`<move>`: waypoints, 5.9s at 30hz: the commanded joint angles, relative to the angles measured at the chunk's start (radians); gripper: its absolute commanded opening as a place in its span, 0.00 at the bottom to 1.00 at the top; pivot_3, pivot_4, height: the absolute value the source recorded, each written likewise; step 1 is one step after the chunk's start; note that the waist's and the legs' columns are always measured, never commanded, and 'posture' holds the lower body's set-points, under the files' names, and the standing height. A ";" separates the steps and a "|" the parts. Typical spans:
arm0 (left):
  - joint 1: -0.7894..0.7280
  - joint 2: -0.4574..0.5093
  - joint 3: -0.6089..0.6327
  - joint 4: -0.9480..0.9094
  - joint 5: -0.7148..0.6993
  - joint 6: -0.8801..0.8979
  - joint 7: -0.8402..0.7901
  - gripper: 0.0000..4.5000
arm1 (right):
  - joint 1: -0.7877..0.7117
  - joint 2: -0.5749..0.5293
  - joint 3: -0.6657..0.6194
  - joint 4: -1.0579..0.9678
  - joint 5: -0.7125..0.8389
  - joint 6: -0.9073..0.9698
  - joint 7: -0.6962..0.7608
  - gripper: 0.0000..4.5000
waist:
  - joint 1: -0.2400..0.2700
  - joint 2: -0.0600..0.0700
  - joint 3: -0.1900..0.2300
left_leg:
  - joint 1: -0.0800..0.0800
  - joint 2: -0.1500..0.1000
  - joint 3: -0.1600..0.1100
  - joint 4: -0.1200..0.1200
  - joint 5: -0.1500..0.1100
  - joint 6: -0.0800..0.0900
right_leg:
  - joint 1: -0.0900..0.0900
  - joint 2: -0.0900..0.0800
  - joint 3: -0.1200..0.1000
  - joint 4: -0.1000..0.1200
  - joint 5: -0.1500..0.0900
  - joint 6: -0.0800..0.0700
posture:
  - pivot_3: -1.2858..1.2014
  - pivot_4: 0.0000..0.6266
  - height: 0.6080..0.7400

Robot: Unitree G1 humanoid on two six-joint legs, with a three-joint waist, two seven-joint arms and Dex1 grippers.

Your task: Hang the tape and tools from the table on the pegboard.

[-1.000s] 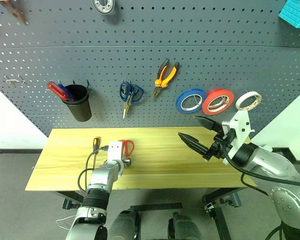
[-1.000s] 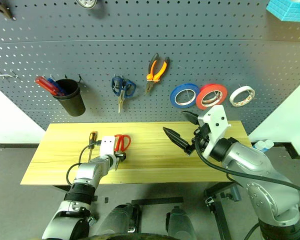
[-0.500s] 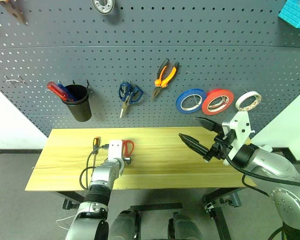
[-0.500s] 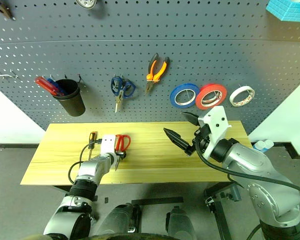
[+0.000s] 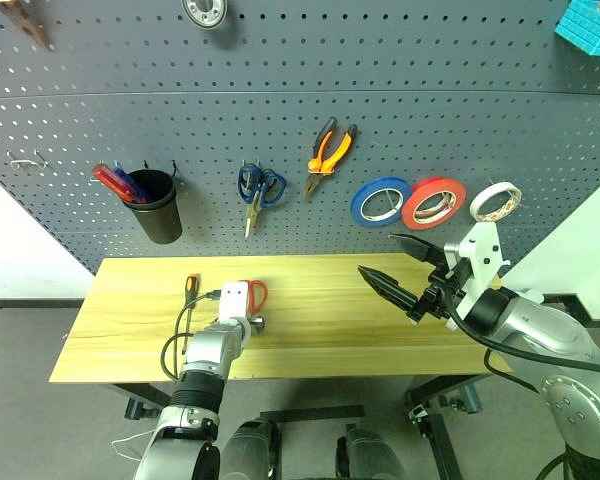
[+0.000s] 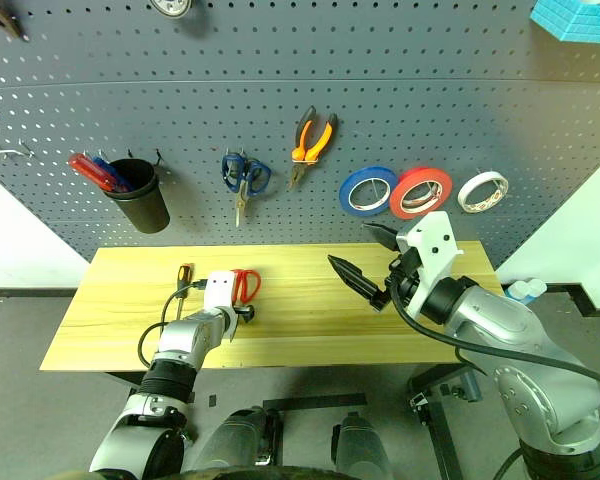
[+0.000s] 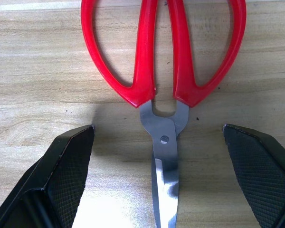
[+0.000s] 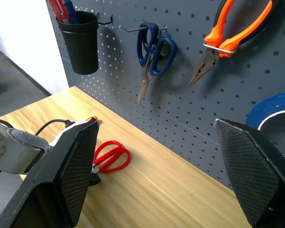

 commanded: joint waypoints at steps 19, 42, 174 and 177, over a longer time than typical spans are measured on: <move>0.019 -0.005 -0.003 -0.012 0.004 0.010 -0.019 0.06 | -0.007 -0.005 -0.005 -0.036 0.007 -0.007 -0.007 0.92 | 0.002 0.001 0.001 | 0.000 0.000 0.000 -0.001 -0.001 0.001 | 0.000 -0.002 0.000 -0.002 0.000 0.000 | 0.49 0.22 1.00; 0.209 0.125 -0.159 -0.393 0.048 0.066 -0.163 0.06 | -0.013 -0.042 -0.072 -0.008 0.037 -0.014 0.053 0.92 | 0.002 0.003 0.009 | -0.005 0.000 0.000 -0.001 -0.002 0.003 | -0.002 -0.003 0.000 -0.005 0.000 0.000 | 0.49 0.22 1.00; 0.069 0.213 -0.216 0.120 0.389 -1.091 -0.041 0.95 | 0.070 -0.129 -0.318 -0.009 0.266 -0.193 0.173 0.92 | -0.004 0.010 -0.046 | 0.012 -0.001 0.002 0.010 -0.005 0.007 | 0.018 -0.001 0.001 -0.004 0.003 0.006 | 0.49 0.03 1.00; 0.189 0.236 -0.189 -0.007 0.351 -0.990 -0.106 0.95 | 0.081 -0.122 -0.311 -0.010 0.252 -0.199 0.174 0.92 | -0.005 0.011 -0.046 | 0.012 -0.001 0.002 0.010 -0.005 0.007 | 0.018 -0.002 0.001 -0.004 0.003 0.006 | 0.49 0.03 1.00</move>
